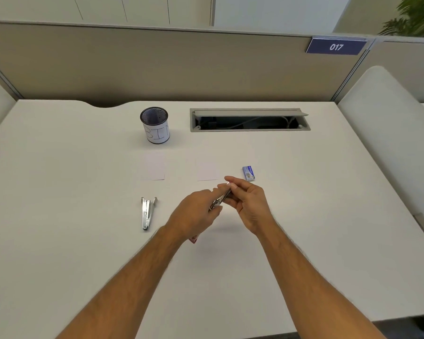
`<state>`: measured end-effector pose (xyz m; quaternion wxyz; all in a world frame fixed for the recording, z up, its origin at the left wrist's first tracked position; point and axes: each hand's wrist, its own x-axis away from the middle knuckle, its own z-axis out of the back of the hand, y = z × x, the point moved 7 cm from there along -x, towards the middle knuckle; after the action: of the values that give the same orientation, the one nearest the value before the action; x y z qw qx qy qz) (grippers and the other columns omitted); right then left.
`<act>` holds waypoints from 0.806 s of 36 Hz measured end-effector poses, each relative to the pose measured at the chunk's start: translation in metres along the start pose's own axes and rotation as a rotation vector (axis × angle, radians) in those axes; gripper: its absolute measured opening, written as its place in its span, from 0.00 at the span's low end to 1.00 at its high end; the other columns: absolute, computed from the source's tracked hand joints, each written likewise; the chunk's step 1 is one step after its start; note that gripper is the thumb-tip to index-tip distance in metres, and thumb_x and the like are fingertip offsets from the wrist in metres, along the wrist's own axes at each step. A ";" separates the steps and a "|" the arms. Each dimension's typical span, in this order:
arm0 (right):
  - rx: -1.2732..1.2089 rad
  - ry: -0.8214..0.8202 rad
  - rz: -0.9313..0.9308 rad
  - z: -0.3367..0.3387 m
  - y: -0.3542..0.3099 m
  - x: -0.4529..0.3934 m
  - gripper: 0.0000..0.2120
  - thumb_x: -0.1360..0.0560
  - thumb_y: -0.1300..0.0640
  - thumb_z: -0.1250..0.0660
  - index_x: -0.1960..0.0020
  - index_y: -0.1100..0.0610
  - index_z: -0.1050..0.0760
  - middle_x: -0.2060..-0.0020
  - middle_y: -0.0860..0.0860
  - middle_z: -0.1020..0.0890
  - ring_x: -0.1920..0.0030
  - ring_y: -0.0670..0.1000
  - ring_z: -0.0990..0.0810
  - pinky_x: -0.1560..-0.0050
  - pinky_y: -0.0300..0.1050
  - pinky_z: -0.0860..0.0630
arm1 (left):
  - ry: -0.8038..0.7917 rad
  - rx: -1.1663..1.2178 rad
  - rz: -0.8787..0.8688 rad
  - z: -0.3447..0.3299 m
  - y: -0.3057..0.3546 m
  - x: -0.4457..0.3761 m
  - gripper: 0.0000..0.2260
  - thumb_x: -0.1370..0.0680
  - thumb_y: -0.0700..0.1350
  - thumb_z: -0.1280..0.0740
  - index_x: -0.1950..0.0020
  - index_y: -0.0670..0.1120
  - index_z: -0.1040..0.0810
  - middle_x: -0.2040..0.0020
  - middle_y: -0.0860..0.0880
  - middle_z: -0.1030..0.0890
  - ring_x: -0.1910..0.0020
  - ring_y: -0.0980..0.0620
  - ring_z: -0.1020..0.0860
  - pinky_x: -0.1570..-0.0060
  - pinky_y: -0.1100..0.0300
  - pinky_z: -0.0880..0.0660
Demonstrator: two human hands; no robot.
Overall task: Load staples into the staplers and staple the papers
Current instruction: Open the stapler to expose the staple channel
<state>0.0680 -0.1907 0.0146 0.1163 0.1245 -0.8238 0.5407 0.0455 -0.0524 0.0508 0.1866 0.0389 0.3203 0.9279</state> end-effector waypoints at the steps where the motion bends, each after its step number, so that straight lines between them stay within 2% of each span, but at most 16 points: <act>1: 0.003 -0.002 0.000 0.000 0.000 0.000 0.12 0.17 0.68 0.39 0.38 0.65 0.21 0.47 0.65 0.15 0.48 0.59 0.14 0.47 0.50 0.16 | 0.001 -0.018 -0.002 -0.001 -0.001 -0.001 0.24 0.18 0.48 0.37 0.22 0.60 0.35 0.60 0.55 0.28 0.59 0.52 0.28 0.58 0.58 0.31; 6: 0.008 -0.013 0.001 -0.001 0.000 -0.001 0.12 0.17 0.68 0.40 0.36 0.67 0.23 0.48 0.65 0.15 0.48 0.59 0.14 0.46 0.52 0.16 | 0.006 -0.085 -0.002 -0.001 -0.001 -0.003 0.22 0.17 0.49 0.37 0.23 0.57 0.32 0.59 0.56 0.29 0.60 0.53 0.30 0.58 0.60 0.34; 10: 0.049 0.002 -0.001 -0.002 0.001 -0.001 0.12 0.17 0.68 0.40 0.38 0.65 0.22 0.49 0.63 0.14 0.51 0.57 0.14 0.51 0.45 0.16 | 0.056 -0.089 -0.019 0.006 0.004 -0.004 0.15 0.17 0.48 0.38 0.30 0.54 0.25 0.60 0.57 0.29 0.60 0.51 0.27 0.61 0.59 0.34; 13: 0.081 0.016 -0.002 -0.003 0.001 -0.002 0.12 0.17 0.68 0.39 0.38 0.64 0.21 0.48 0.65 0.15 0.52 0.56 0.14 0.54 0.43 0.17 | 0.096 -0.125 -0.029 0.008 0.007 -0.004 0.14 0.16 0.49 0.39 0.32 0.53 0.24 0.61 0.56 0.28 0.62 0.51 0.27 0.63 0.59 0.35; 16: 0.097 0.028 0.002 -0.005 0.001 -0.004 0.12 0.17 0.68 0.40 0.37 0.65 0.21 0.47 0.66 0.15 0.53 0.56 0.14 0.55 0.42 0.17 | 0.172 -0.159 -0.039 0.011 0.008 0.000 0.13 0.17 0.49 0.37 0.32 0.52 0.23 0.60 0.52 0.20 0.63 0.48 0.23 0.66 0.60 0.33; 20: 0.103 0.021 0.007 -0.009 0.001 -0.006 0.12 0.17 0.68 0.39 0.38 0.66 0.21 0.50 0.65 0.15 0.54 0.55 0.14 0.53 0.43 0.17 | 0.278 -0.173 -0.027 0.014 0.007 0.005 0.12 0.18 0.50 0.35 0.35 0.52 0.21 0.59 0.52 0.22 0.65 0.49 0.23 0.72 0.59 0.29; 25: 0.093 0.016 0.007 -0.015 0.004 -0.005 0.12 0.17 0.69 0.40 0.38 0.66 0.21 0.57 0.58 0.14 0.56 0.53 0.14 0.52 0.44 0.17 | 0.369 -0.143 -0.049 0.019 0.009 0.005 0.06 0.19 0.44 0.33 0.44 0.47 0.19 0.54 0.52 0.20 0.55 0.50 0.23 0.69 0.54 0.24; 27: 0.088 0.024 0.006 -0.015 0.004 -0.005 0.12 0.17 0.69 0.41 0.38 0.67 0.22 0.58 0.56 0.14 0.57 0.52 0.14 0.52 0.45 0.17 | 0.395 -0.120 -0.073 0.020 0.011 0.005 0.05 0.20 0.40 0.31 0.45 0.45 0.19 0.54 0.51 0.18 0.55 0.48 0.23 0.65 0.56 0.23; 29: 0.086 0.038 0.004 -0.015 0.004 -0.006 0.12 0.17 0.69 0.40 0.37 0.68 0.22 0.58 0.56 0.14 0.57 0.52 0.14 0.52 0.45 0.17 | 0.428 -0.091 -0.103 0.022 0.014 0.008 0.05 0.23 0.37 0.29 0.47 0.43 0.19 0.56 0.49 0.18 0.56 0.49 0.25 0.62 0.60 0.28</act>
<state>0.0733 -0.1751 0.0150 0.1254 0.1174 -0.7975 0.5783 0.0383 -0.0466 0.0765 0.1632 -0.1839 0.3120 0.9177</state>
